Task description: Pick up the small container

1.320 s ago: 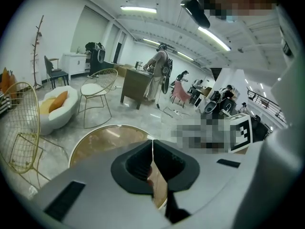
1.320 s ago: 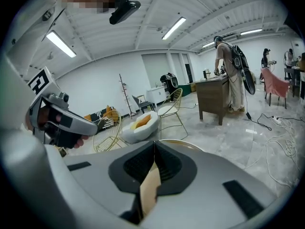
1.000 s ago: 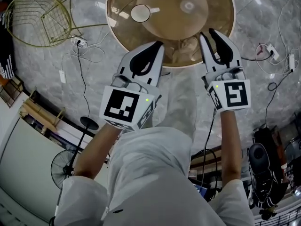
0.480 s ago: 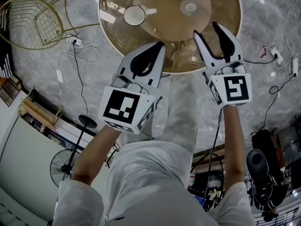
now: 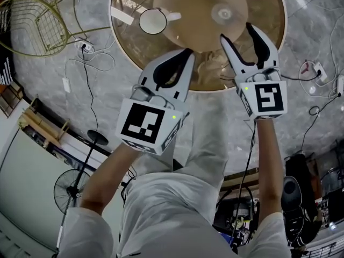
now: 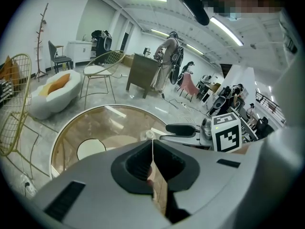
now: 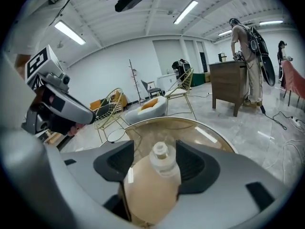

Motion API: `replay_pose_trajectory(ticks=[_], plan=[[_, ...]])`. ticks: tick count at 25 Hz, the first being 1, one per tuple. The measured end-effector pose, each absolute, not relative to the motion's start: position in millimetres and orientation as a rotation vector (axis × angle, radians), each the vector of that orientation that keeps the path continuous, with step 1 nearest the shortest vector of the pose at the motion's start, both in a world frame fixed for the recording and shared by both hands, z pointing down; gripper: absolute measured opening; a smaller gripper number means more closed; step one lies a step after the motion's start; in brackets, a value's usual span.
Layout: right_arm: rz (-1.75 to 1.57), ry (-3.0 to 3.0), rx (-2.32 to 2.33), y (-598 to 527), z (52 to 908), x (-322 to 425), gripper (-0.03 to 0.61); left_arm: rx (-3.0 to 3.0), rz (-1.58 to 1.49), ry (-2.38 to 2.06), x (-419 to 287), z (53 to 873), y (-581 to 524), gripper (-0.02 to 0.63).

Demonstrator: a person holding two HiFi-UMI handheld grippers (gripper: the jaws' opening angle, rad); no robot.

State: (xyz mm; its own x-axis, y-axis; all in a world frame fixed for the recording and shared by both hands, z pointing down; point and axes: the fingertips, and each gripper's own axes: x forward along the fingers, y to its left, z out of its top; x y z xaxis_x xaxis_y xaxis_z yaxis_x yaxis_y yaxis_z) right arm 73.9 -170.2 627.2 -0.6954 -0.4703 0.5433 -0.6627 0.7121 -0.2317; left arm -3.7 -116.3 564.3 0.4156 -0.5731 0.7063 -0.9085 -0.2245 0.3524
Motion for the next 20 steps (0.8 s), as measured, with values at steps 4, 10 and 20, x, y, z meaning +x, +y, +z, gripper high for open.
replay_pose_trajectory(ticks=[4, 10, 20], plan=[[0.548, -2.457, 0.853, -175, 645, 67, 0.320, 1.909, 0.569, -1.265, -6, 577, -119, 0.025], [0.484, -2.443, 0.836, -179, 670, 60, 0.360, 1.906, 0.566, -1.275, -7, 594, -121, 0.025], [0.380, -2.442, 0.820, -189, 710, 45, 0.388, 1.885, 0.555, -1.309, -15, 623, -123, 0.025]])
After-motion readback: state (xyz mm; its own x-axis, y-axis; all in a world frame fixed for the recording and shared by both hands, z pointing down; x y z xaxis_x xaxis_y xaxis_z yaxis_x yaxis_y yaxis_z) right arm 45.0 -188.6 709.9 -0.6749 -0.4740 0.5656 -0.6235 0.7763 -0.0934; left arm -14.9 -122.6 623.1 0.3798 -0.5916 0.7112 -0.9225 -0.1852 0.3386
